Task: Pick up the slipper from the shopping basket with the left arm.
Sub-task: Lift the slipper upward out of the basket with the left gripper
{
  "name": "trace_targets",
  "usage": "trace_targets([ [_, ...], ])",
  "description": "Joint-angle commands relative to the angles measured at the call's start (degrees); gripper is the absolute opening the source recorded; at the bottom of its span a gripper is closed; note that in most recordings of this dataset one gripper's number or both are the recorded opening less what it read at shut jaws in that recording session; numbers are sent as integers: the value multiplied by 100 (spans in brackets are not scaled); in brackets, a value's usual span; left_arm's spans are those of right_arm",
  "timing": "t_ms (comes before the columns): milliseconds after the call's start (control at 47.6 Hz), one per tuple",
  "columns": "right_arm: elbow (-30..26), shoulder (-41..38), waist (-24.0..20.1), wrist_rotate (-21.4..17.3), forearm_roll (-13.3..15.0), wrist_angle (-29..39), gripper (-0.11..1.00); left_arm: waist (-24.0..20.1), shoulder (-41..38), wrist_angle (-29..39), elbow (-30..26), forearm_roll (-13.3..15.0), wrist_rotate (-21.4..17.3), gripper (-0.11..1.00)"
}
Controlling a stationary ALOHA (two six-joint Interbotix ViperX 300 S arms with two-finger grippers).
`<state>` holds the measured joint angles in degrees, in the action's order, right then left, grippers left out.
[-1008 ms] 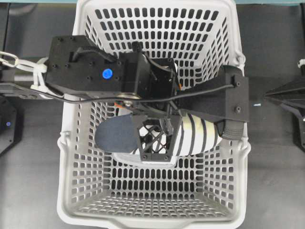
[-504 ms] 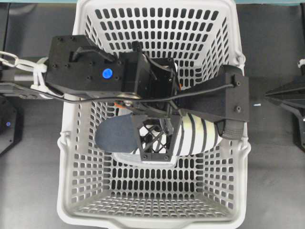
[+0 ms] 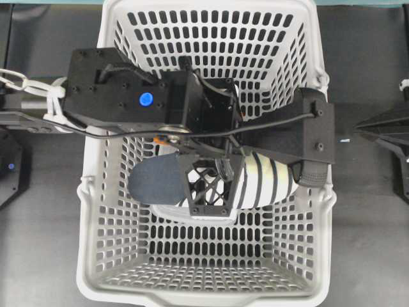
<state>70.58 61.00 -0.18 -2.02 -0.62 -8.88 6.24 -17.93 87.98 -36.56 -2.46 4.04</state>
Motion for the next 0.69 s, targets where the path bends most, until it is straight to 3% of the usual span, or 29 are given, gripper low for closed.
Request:
trace_targets([
  [0,-35,-35,0,-9,-18,-26,-2,0,79,-26,-141,-18,9,3],
  [672,-26,-35,0,-9,-18,9,-2,9,79,18,-141,-26,9,3],
])
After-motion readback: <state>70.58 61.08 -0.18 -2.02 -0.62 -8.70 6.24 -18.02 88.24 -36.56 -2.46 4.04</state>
